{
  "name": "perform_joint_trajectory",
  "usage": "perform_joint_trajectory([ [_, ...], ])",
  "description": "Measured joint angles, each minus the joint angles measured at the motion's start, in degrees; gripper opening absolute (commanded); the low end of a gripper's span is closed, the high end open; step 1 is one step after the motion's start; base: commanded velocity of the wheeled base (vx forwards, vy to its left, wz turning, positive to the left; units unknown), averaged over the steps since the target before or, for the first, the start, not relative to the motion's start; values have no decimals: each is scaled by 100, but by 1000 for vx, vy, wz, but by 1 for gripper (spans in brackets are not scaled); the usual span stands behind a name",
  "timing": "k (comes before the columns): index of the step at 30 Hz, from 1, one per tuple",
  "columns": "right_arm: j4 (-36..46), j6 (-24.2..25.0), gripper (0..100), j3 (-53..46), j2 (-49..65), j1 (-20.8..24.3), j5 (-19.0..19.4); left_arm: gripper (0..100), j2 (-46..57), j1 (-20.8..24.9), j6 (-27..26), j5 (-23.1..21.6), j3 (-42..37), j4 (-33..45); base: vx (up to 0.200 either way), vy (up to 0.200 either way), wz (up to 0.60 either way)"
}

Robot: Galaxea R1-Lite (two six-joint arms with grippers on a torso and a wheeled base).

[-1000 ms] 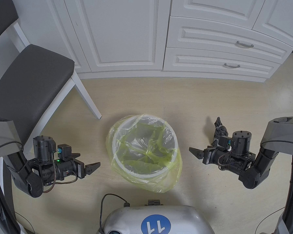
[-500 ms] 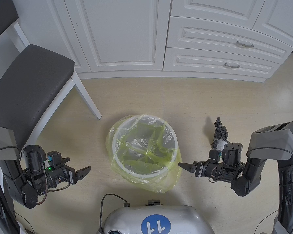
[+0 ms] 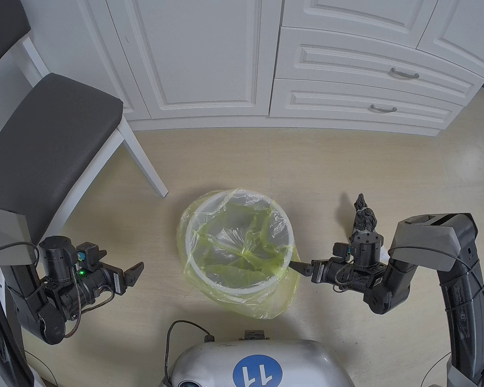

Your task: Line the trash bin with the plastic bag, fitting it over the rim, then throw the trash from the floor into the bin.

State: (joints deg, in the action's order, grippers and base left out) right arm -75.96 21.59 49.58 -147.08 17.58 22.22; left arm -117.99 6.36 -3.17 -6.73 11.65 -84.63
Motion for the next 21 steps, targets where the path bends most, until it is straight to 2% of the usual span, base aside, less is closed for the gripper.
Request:
perform_joint_trajectory([
  [5, 991, 33, 100, 839, -229, -88, 20, 100, 33, 116, 22, 211, -33, -156, 0, 0, 0],
  [10, 1468, 219, 100, 1373, -352, -171, 30, 100, 51, 271, 46, 293, -113, -283, 0, 0, 0],
  [16, 1380, 288, 100, 1396, -402, -229, 38, 100, 33, 341, 217, 299, -110, -296, 0, 0, 0],
  [21, 729, 307, 100, 1056, -402, -239, 51, 100, -94, 429, 640, 328, -85, -299, 0, 0, 0],
])
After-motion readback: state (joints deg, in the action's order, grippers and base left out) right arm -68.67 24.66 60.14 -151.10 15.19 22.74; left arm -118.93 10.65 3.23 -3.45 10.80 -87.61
